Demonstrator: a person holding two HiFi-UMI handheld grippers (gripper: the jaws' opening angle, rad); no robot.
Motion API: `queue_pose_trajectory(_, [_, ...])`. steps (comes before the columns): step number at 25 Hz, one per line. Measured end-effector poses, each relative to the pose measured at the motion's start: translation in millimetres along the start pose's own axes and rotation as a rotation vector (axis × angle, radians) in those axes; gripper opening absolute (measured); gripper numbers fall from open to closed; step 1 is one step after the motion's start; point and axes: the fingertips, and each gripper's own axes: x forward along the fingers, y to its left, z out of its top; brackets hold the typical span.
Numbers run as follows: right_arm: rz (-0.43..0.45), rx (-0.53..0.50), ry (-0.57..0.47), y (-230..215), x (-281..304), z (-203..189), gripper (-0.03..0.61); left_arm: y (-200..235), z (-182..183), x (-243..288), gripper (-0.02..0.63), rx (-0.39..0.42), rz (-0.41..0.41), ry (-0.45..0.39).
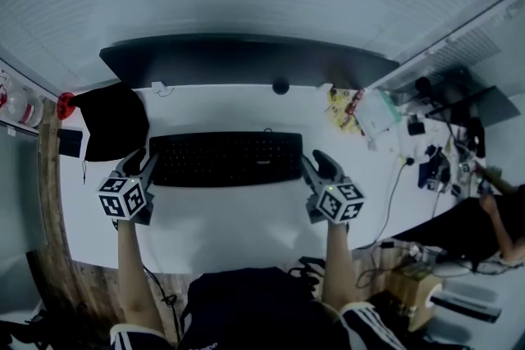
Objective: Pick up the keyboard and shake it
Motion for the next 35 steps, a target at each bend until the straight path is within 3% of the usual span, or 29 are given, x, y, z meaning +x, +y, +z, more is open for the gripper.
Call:
queue_pose_trajectory(4, [0.017, 0.011, 0.067, -3.1, 21.1, -16.3, 0.181, 12.8, -15.9, 17.9, 0.164, -0.058, -0.025, 0.076])
queue_pose_trajectory(13, [0.015, 0.057, 0.145, -22.3, 46.2, -32.6, 0.193, 28.8, -26.7, 40.0, 0.172, -0.122, -0.043, 0.147])
queue_pose_trajectory(21, [0.016, 0.149, 0.161, -38.1, 55.0, -37.2, 0.195, 30.0, -29.0, 46.4, 0.173, -0.152, -0.078, 0.17])
queue_pose_trajectory(27, [0.07, 0.2, 0.207, -29.7, 65.6, -37.1, 0.195, 29.1, -31.1, 49.2, 0.173, -0.166, -0.103, 0.202])
queue_pose_trajectory(35, [0.125, 0.189, 0.204, -23.1, 70.0, -36.0, 0.193, 29.4, -35.0, 51.8, 0.173, -0.212, -0.102, 0.192])
